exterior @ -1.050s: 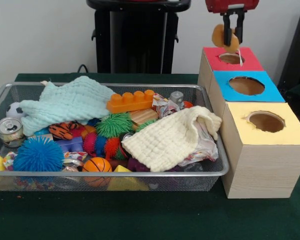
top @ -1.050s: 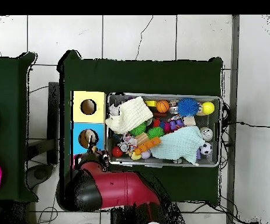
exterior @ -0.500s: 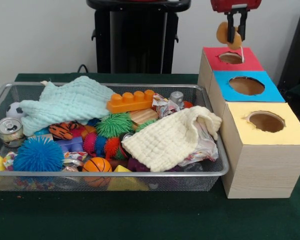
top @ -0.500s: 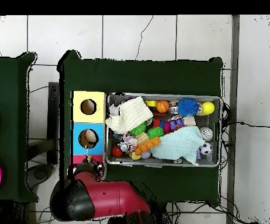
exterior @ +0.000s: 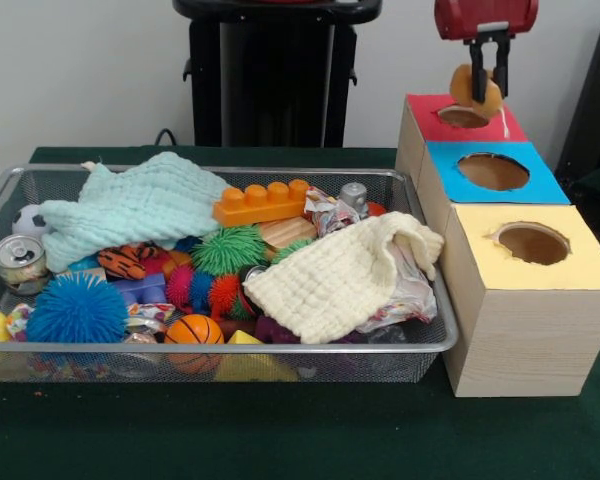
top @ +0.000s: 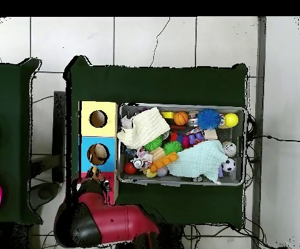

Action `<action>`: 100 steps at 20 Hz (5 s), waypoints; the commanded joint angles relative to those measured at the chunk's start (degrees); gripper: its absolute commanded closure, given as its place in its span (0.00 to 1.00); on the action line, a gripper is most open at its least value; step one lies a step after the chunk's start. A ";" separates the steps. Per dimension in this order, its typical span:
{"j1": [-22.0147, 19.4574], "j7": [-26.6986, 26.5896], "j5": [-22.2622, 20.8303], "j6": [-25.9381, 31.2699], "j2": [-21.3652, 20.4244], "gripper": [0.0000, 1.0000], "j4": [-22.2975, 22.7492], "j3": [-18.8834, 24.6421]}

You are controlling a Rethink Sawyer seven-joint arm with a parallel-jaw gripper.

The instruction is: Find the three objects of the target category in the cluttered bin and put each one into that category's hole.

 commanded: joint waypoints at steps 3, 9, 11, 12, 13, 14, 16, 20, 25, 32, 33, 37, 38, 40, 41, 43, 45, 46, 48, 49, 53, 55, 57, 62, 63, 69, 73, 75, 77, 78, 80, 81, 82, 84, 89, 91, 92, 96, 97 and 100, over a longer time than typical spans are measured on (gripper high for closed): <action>-4.04 19.56 0.07 -10.24 6.48 1.00 2.70 6.71; -5.45 21.89 -3.07 -17.09 8.42 1.00 4.72 8.11; -5.36 22.49 -3.24 -18.38 8.97 1.00 5.16 8.02; -5.15 22.81 -3.22 -18.99 9.25 1.00 5.40 7.85; -4.93 23.13 -3.20 -19.60 9.52 1.00 5.64 7.68; -4.59 23.36 -3.12 -20.27 9.98 1.00 5.90 7.29; -3.99 24.28 -2.31 -20.61 10.21 1.00 6.91 6.80; -3.86 25.79 -1.80 -20.56 9.86 1.00 8.55 7.04; -3.20 27.17 -2.21 -23.17 10.80 1.00 9.95 6.36; -2.87 27.53 -2.37 -24.33 11.89 1.00 9.65 6.49; -2.71 27.42 -2.37 -24.73 12.53 1.00 9.26 6.35; -2.37 27.18 -2.27 -25.47 14.05 1.00 8.19 6.00; -2.81 26.92 -2.40 -25.00 14.03 1.00 7.92 6.19; -3.43 26.57 -2.18 -23.50 13.68 1.00 7.78 6.54; -3.49 26.52 -1.99 -22.97 13.58 1.00 7.82 6.65; -3.59 26.33 -1.80 -22.55 13.74 1.00 7.45 6.63; -3.84 26.09 -1.80 -22.22 14.04 1.00 6.93 6.72; -4.29 25.91 -1.93 -21.77 13.92 1.00 6.68 6.93; -4.23 25.84 -2.00 -21.74 13.87 1.00 6.76 6.87; -4.21 25.80 -1.95 -21.58 13.85 1.00 6.81 6.83; -3.59 25.47 -1.29 -20.90 13.48 0.00 6.84 6.43; -3.37 25.26 -1.02 -20.62 13.42 0.00 6.74 6.22; -3.20 24.29 -1.24 -20.62 13.33 0.00 6.35 5.52; -3.42 23.65 -1.28 -20.13 12.92 0.00 6.27 5.14; -3.23 23.18 -1.24 -20.00 12.48 0.00 6.09 4.86; -4.24 21.54 0.56 -11.64 6.41 0.00 5.85 6.35; -4.99 21.37 1.50 -5.65 2.66 0.00 5.01 7.46; -5.40 21.07 1.95 -2.11 0.77 0.00 4.39 7.85; -5.58 20.39 2.27 1.60 -0.78 0.00 3.42 7.84; -5.54 20.28 2.39 3.05 -1.58 0.00 3.13 7.79; -5.33 19.76 2.60 6.12 -2.87 0.00 2.19 7.22; -5.16 19.44 2.65 7.53 -3.27 0.00 1.60 6.78; -4.88 19.41 2.46 8.16 -3.43 0.00 1.17 6.45; -4.36 18.57 2.06 10.56 -4.25 0.00 -0.26 5.27; -3.33 14.61 -1.08 17.08 -4.12 0.00 -6.73 2.22; -3.97 12.89 -2.58 18.94 -3.58 0.00 -9.19 2.25; -4.36 12.51 -3.01 19.58 -3.26 0.00 -9.92 2.51; -7.42 9.74 -4.99 22.17 -1.69 0.00 -12.76 4.33; -8.13 9.27 -5.41 22.48 -1.43 0.00 -13.02 4.85; -10.66 7.74 -6.80 23.57 -0.35 0.00 -14.09 6.65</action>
